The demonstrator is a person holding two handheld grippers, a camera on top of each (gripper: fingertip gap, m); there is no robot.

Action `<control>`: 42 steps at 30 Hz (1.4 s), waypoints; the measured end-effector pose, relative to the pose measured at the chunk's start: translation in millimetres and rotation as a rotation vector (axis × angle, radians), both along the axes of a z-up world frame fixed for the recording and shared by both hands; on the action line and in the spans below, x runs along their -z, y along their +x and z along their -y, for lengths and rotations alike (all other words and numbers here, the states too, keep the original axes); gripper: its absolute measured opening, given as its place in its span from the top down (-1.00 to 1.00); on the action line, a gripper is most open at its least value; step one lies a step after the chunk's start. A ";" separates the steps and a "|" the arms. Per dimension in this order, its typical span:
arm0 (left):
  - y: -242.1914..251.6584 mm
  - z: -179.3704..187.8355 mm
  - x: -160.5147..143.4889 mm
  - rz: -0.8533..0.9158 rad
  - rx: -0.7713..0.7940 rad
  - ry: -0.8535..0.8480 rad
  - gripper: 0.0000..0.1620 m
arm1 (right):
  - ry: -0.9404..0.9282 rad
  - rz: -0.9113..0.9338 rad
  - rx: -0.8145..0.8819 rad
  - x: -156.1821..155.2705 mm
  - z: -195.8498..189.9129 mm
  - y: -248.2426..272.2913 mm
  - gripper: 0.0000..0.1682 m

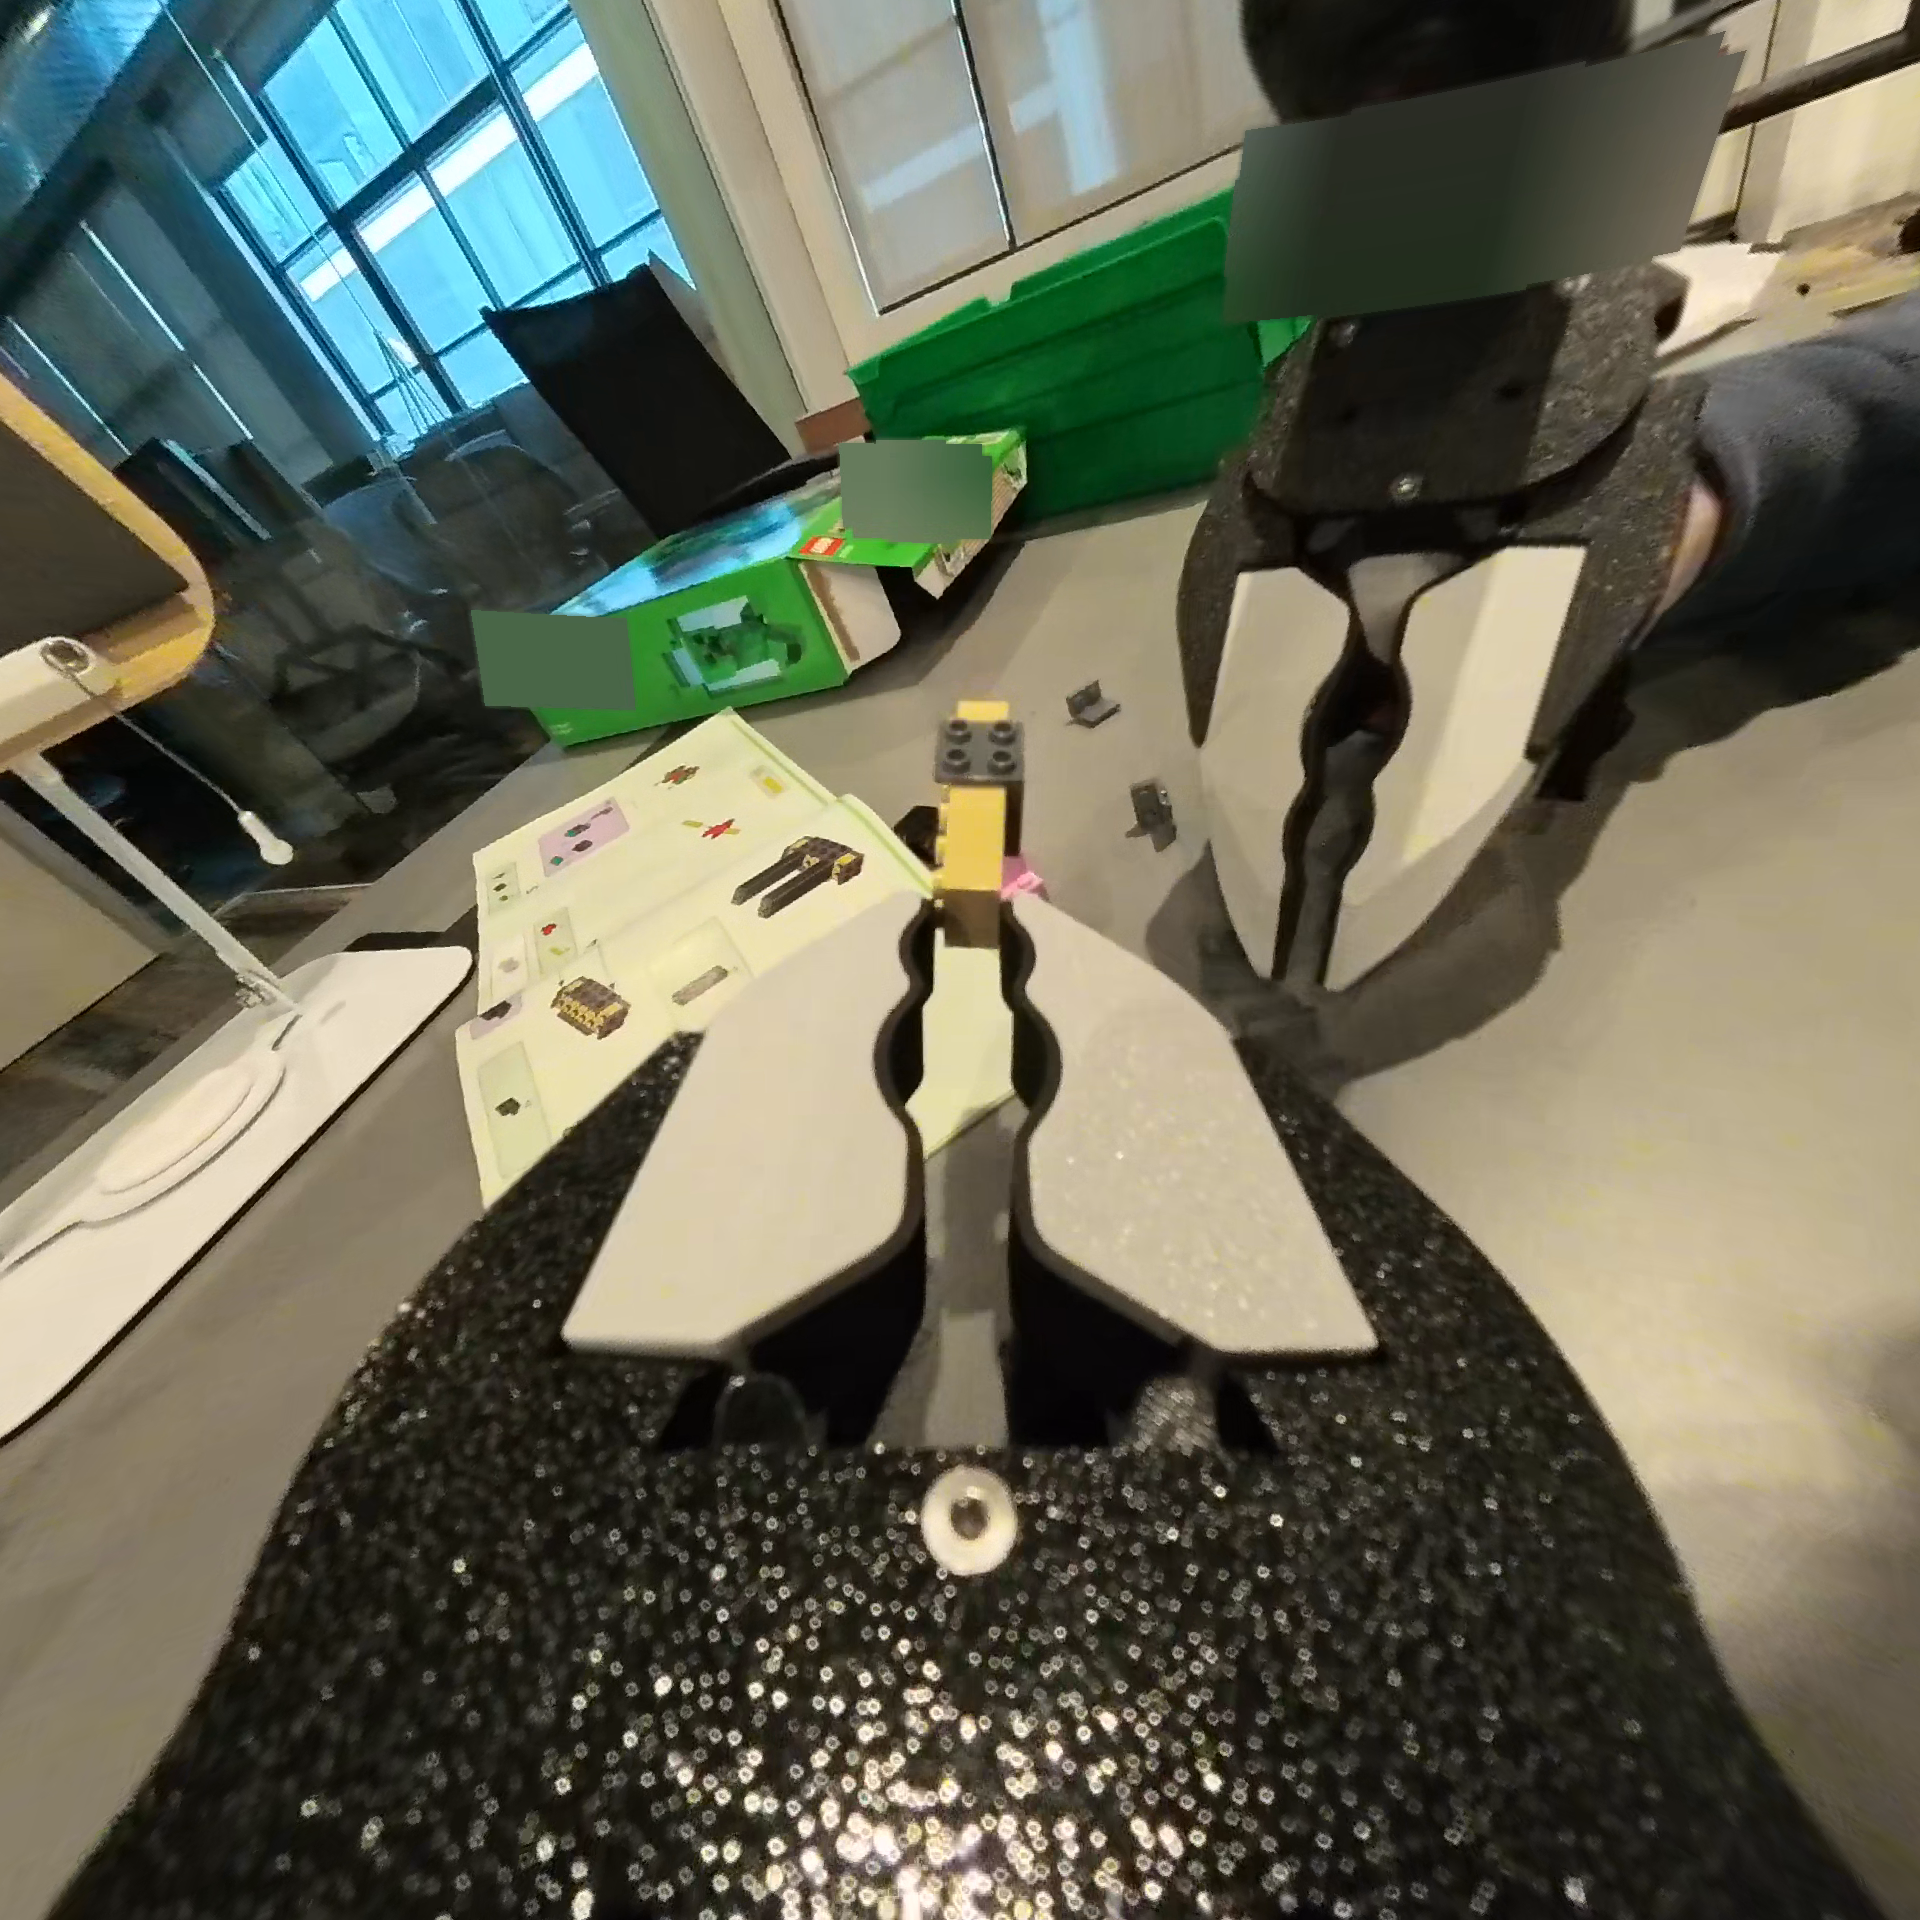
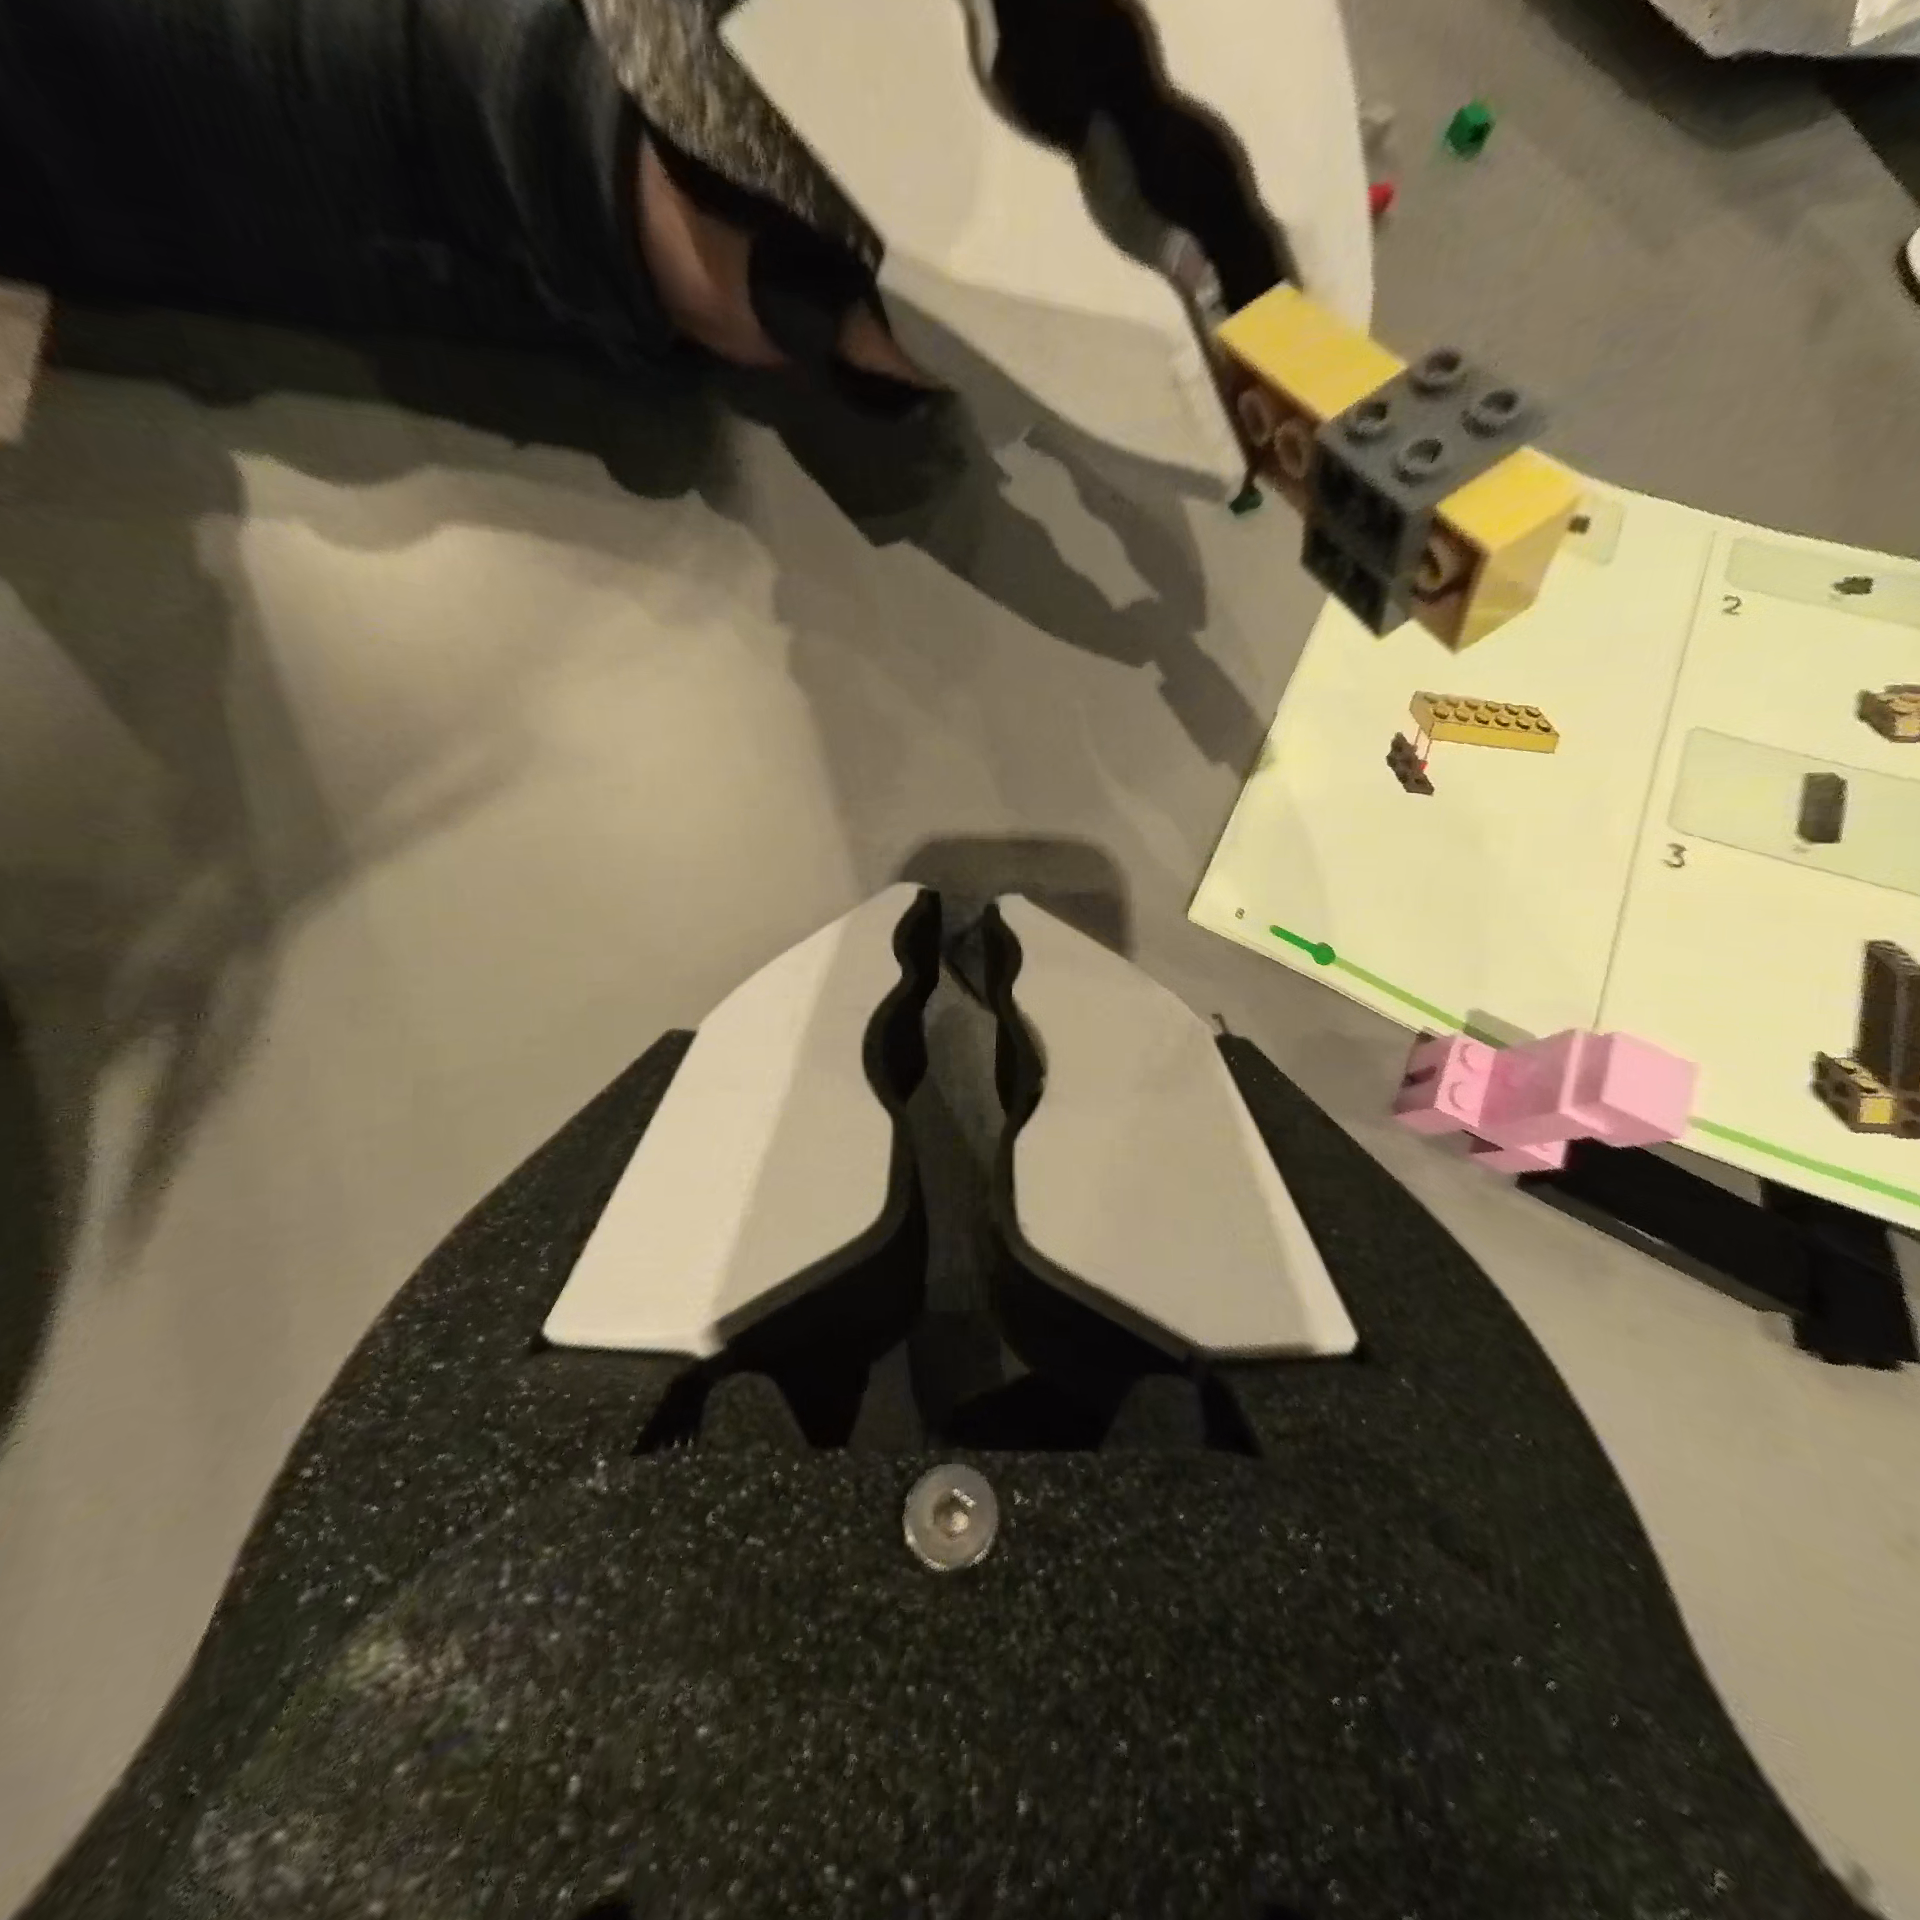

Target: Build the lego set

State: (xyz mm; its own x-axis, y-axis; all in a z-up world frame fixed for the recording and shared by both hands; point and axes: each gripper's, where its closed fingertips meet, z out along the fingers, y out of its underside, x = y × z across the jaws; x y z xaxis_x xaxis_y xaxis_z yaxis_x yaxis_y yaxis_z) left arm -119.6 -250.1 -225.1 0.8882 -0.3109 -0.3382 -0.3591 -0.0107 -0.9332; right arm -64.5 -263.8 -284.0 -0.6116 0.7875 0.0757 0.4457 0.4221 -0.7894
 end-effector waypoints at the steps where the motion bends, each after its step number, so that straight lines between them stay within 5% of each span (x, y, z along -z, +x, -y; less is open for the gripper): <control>1: 0.0 -0.2 0.4 0.000 0.000 -0.002 0.86 | -0.025 0.008 0.015 -0.9 1.2 -1.3 0.90; 14: 2.7 -1.9 6.8 -0.050 -0.002 -0.028 0.86 | 0.070 0.040 0.112 11.8 -6.7 -6.9 0.96; 32: 1.5 -0.4 6.1 -0.048 -0.007 -0.025 0.86 | 0.042 0.013 -0.199 0.9 -15.2 33.8 1.00; 42: 7.5 -1.2 14.9 -0.121 0.003 -0.059 0.86 | 0.100 0.082 -0.166 13.6 -35.8 46.2 1.00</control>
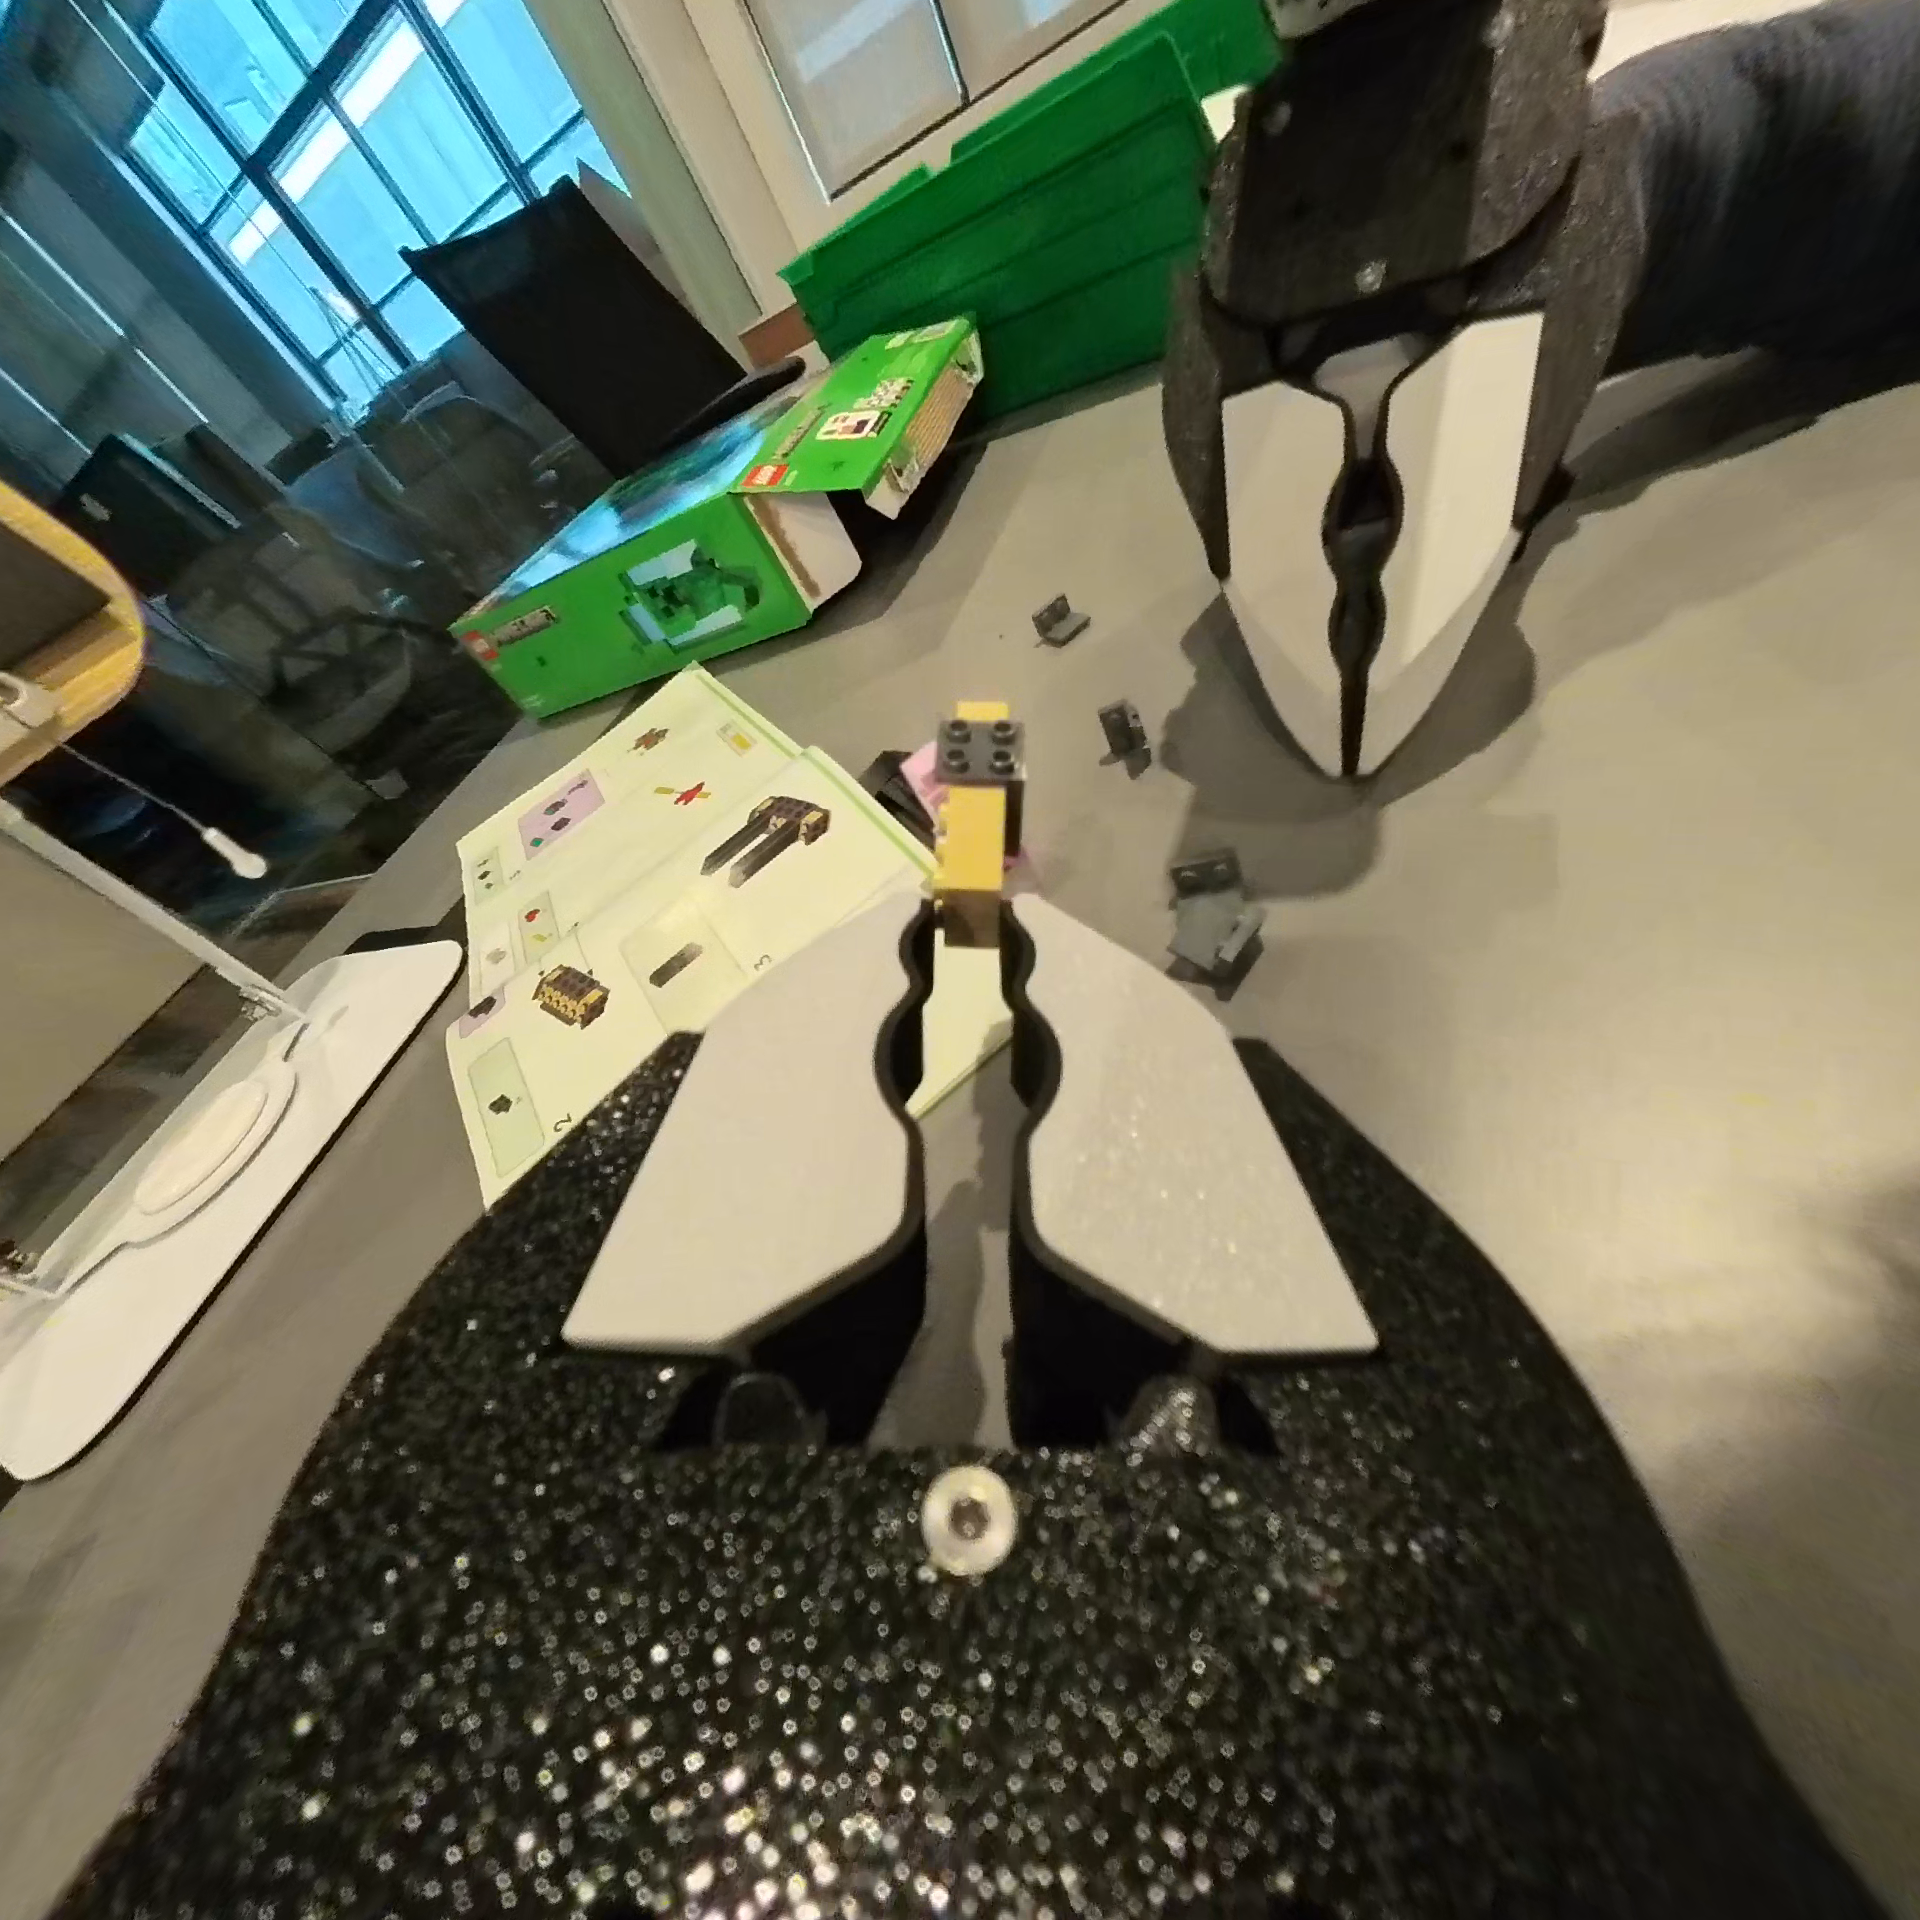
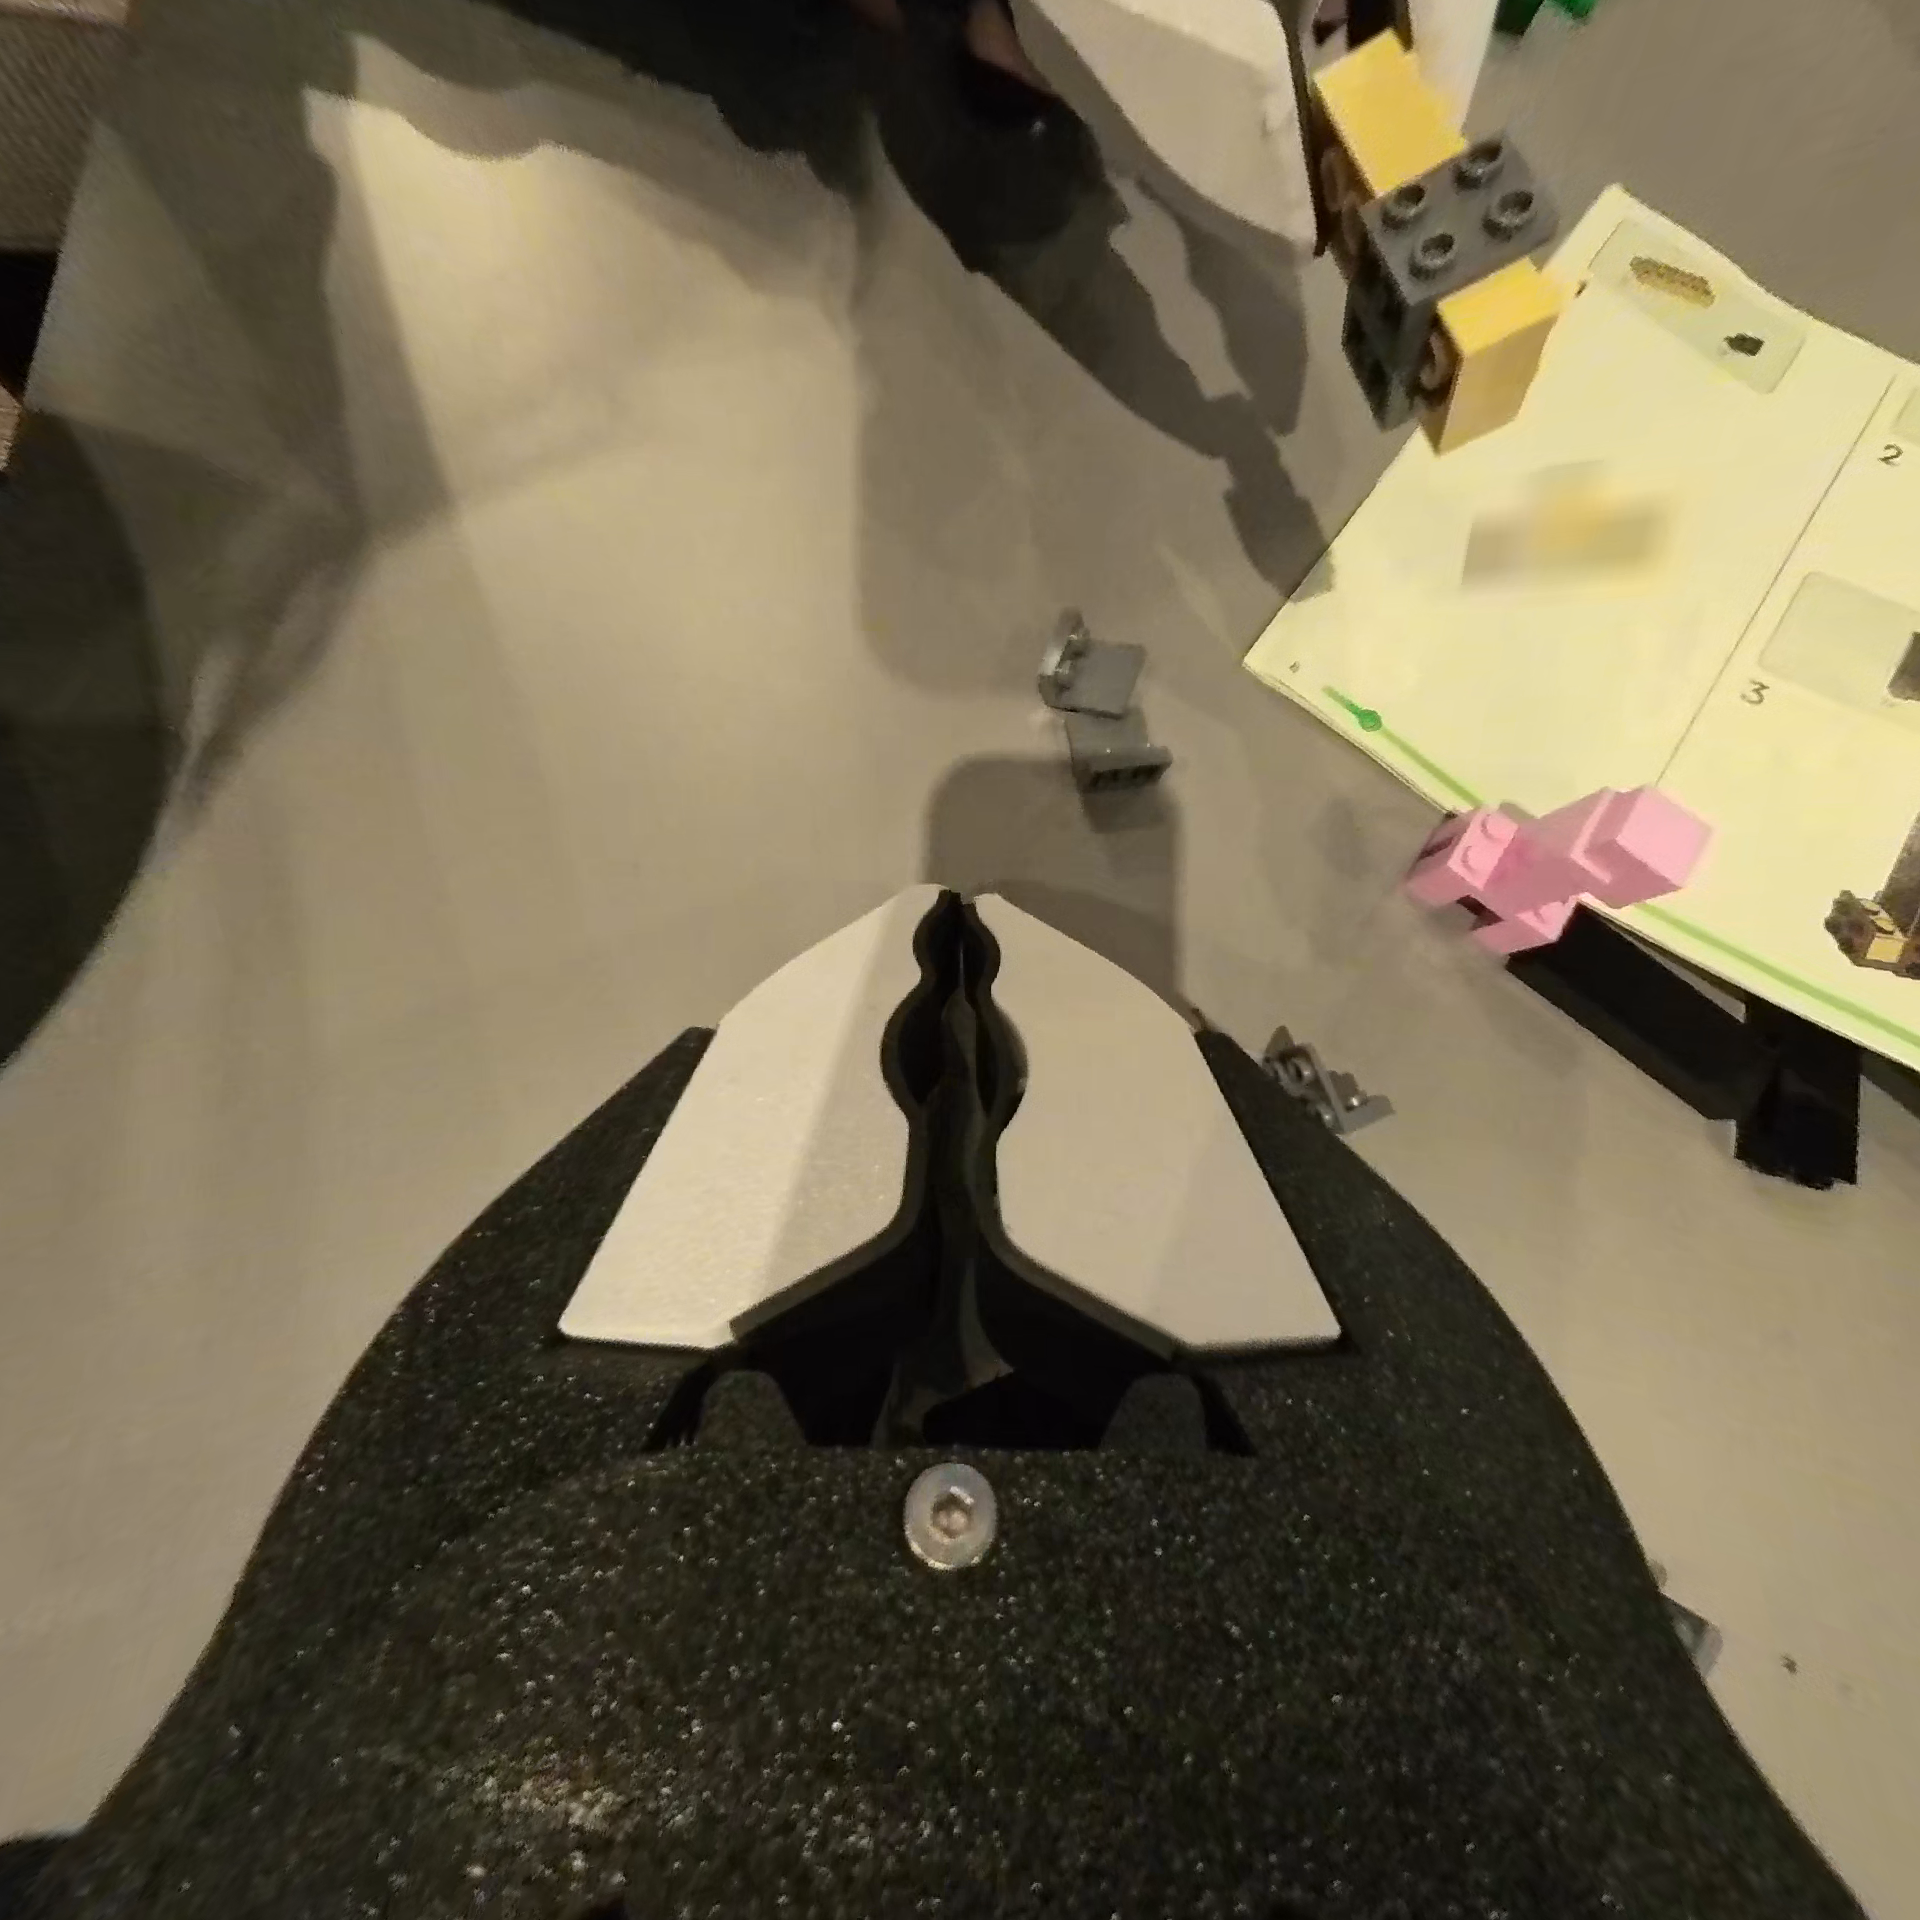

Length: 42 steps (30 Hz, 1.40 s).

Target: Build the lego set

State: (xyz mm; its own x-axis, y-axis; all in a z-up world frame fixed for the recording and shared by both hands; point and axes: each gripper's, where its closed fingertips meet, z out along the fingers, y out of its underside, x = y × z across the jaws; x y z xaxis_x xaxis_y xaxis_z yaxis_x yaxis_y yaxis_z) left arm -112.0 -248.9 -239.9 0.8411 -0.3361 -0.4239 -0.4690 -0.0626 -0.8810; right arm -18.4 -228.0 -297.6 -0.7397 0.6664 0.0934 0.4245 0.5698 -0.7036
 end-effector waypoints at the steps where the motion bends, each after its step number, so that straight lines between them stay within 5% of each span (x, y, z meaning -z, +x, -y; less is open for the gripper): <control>1: 0.3 -0.1 0.8 -0.007 0.000 -0.002 0.86 | 0.007 -0.001 -0.001 1.3 0.2 -0.3 1.00; 7: 0.6 -0.2 2.3 -0.017 0.000 -0.007 0.86 | -0.053 -0.001 -0.001 -3.2 2.6 2.0 0.82; 23: 8.4 -0.6 9.0 -0.070 0.026 -0.033 0.86 | -0.087 -0.055 0.100 -6.2 -21.3 7.1 0.69; 33: 11.3 -0.7 9.9 -0.080 0.036 -0.038 0.86 | -0.074 -0.178 0.271 -19.2 -55.5 -7.0 0.66; 42: 13.1 -0.6 10.3 -0.094 0.041 -0.038 0.86 | 0.058 -0.391 0.175 -35.4 -46.1 -8.6 0.50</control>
State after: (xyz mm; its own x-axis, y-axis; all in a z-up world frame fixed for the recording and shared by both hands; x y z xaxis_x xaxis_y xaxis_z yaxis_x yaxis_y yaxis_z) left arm -98.9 -248.3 -250.2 0.7833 -0.3868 -0.4866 -0.5525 -0.0744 -0.8302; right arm -26.9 -181.9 -262.2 -0.5176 0.7638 0.3856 0.2259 0.5566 -0.7995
